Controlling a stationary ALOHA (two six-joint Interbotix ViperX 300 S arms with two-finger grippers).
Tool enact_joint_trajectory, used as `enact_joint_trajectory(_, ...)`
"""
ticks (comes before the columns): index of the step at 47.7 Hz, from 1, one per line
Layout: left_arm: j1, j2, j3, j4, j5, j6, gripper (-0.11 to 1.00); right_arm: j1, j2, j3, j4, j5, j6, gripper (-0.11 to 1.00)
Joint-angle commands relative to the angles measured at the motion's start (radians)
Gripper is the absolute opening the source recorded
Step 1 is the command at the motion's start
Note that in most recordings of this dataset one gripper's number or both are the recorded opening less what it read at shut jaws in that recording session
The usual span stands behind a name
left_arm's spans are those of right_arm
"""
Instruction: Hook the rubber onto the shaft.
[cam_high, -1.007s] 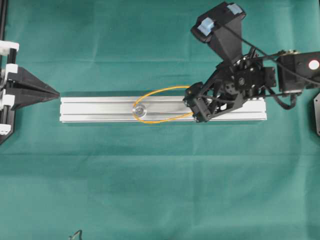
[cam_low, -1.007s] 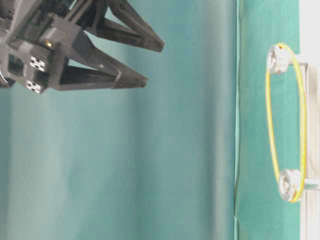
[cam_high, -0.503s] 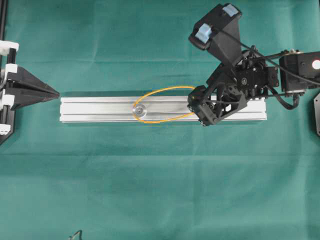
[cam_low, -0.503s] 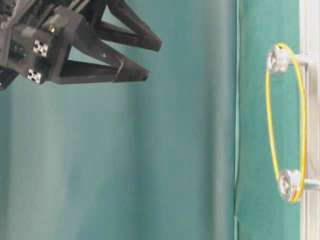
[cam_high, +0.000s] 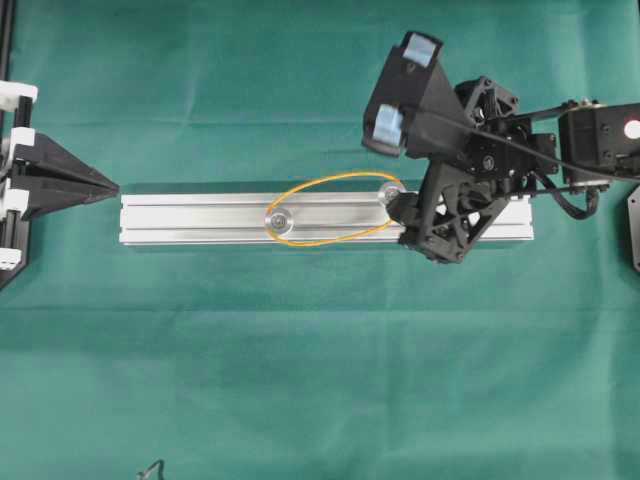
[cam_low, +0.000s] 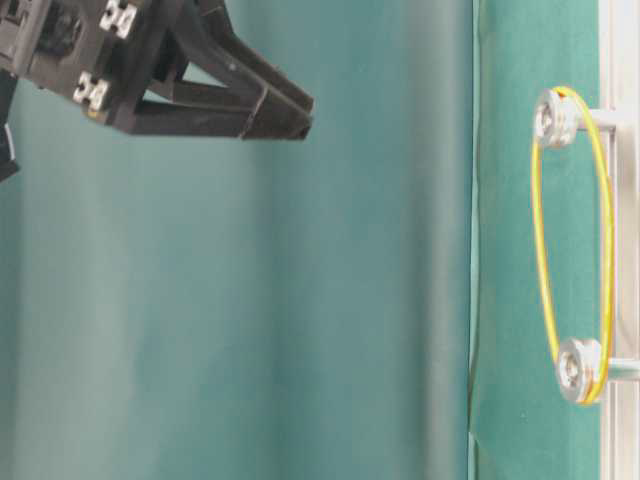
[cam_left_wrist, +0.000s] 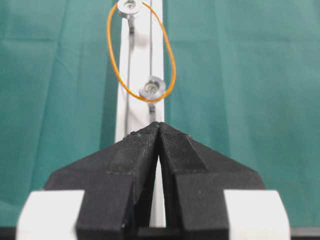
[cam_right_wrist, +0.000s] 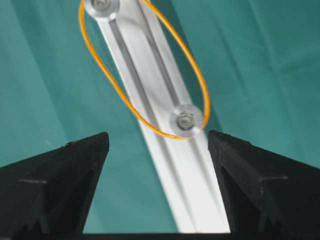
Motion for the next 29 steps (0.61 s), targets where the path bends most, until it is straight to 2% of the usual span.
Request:
enact_joint_trajectory(1,-0.003,0.005,-0.029,0.003,-0.006,0.0,0.0,0.002,-0.023,-0.009,-0.003,0.005,-0.064,0.86)
enact_joint_trajectory(7,-0.003,0.005,-0.029,0.003,-0.006,0.0,0.0,0.0,-0.023,-0.009,-0.003,0.006,-0.167,0.86)
enact_joint_trajectory(10,-0.002,0.006,-0.028,0.003,-0.006,0.0,0.0,0.0,-0.023,-0.009,-0.003,0.008,-0.19,0.86)
enact_joint_trajectory(29,-0.002,0.006,-0.028,0.003,-0.006,0.0,0.0,0.003,-0.034,0.0,-0.006,0.003,-0.192,0.86)
